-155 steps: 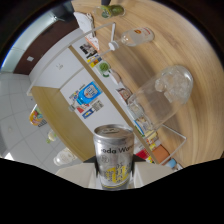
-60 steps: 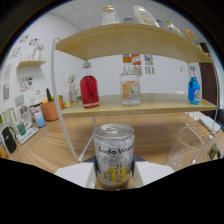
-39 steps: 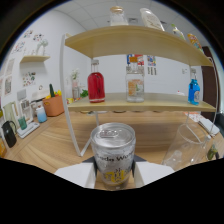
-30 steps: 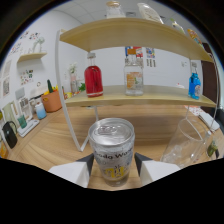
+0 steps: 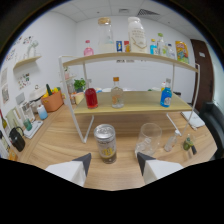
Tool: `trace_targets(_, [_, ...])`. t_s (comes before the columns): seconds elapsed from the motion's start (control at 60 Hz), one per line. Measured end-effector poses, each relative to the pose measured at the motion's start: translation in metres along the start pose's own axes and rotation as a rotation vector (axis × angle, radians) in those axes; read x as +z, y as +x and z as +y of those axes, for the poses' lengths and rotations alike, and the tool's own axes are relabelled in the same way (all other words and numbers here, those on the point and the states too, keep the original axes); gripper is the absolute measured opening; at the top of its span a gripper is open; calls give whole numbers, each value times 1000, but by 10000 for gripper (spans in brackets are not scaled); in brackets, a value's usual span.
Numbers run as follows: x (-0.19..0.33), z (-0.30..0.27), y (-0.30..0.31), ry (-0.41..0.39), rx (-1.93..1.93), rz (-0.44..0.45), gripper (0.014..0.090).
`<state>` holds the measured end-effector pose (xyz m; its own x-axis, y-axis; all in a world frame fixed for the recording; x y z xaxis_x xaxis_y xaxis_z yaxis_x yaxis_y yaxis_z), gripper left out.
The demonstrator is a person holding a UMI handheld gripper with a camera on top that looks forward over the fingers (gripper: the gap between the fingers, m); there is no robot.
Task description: Make me a cup of Mojito.
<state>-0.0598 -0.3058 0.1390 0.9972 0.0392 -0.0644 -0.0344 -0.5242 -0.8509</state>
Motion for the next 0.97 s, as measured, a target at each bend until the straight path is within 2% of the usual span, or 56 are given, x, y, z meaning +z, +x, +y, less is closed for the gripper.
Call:
trace_targets(0.167, [-26, 5, 40, -17, -9, 79, 855])
trace_targets(0.417, [-48, 15, 79, -53, -53, 132, 852])
trace_targets(0.967, [-50, 32, 88, -106, -72, 110, 861])
